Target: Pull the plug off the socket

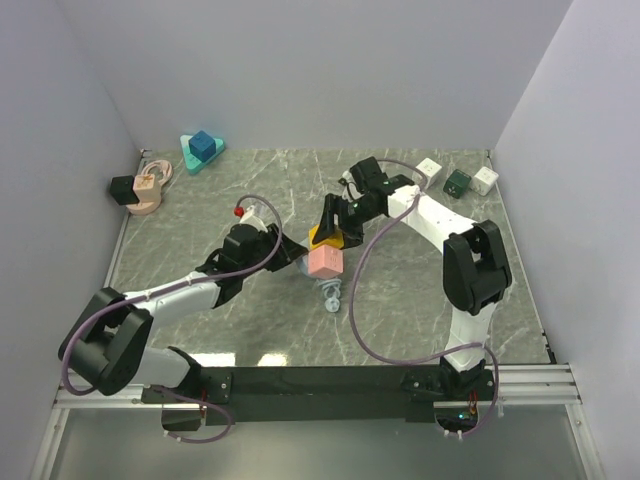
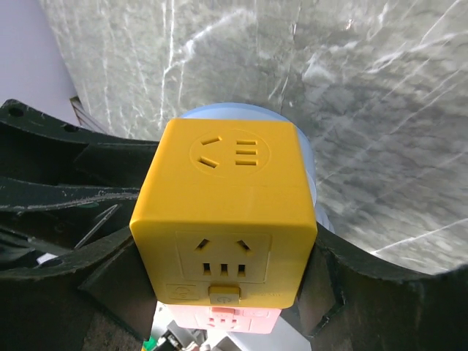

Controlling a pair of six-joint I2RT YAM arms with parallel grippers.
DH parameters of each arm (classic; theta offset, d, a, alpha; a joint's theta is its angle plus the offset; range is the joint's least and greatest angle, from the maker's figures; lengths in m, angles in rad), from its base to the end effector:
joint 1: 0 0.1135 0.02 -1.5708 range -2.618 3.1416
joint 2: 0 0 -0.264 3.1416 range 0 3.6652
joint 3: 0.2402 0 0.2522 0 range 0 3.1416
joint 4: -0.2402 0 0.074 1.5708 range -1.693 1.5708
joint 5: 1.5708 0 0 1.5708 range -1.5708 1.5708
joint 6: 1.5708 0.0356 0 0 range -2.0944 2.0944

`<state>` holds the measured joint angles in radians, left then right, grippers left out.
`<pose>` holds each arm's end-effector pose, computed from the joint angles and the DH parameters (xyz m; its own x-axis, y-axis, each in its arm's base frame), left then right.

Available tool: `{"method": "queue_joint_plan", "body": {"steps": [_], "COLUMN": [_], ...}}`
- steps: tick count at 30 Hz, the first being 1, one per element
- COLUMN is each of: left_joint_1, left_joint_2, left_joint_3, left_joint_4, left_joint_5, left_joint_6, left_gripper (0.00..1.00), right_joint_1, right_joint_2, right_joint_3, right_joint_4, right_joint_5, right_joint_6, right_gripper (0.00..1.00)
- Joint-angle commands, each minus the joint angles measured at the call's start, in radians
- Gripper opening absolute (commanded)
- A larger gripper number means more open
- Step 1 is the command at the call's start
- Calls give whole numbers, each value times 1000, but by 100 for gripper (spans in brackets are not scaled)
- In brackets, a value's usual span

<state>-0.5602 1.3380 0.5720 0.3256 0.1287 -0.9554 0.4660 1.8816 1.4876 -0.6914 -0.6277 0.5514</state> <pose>0.2315 -0.1506 0.1972 -0.7191 -0.5049 -0.4775 0.0661 0.6343 -0.7702 0.3461 0.1975 0.2353 -0.9918 -0.0242 -0.1253 -0.1043 0.7192 0.6869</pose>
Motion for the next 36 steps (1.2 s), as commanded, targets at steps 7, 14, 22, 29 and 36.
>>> {"method": "queue_joint_plan", "body": {"steps": [7,14,22,29,36], "left_joint_1": [26,28,28,29,28], "left_joint_2": [35,33,21,-31,-71], "left_joint_3": [-8,132,111,115,158], "left_joint_4": [-253,-321,-310,-292,-266], "left_joint_5": [-51,-61,-55,-32,20], "left_joint_6": [47,56,43,26,21], "left_gripper": [1,1,1,0,1], "right_joint_1": [42,160,-205,-375,-460], "right_joint_2": [-220,-298,-227,-173,12], "right_joint_3": [-130,-167,-14,-29,-10], "right_joint_4": [259,237,92,134,239], "right_joint_5": [126,396,-49,271,497], "right_joint_6": [223,286,44,148,265], "right_gripper": [0,0,0,0,0]}}
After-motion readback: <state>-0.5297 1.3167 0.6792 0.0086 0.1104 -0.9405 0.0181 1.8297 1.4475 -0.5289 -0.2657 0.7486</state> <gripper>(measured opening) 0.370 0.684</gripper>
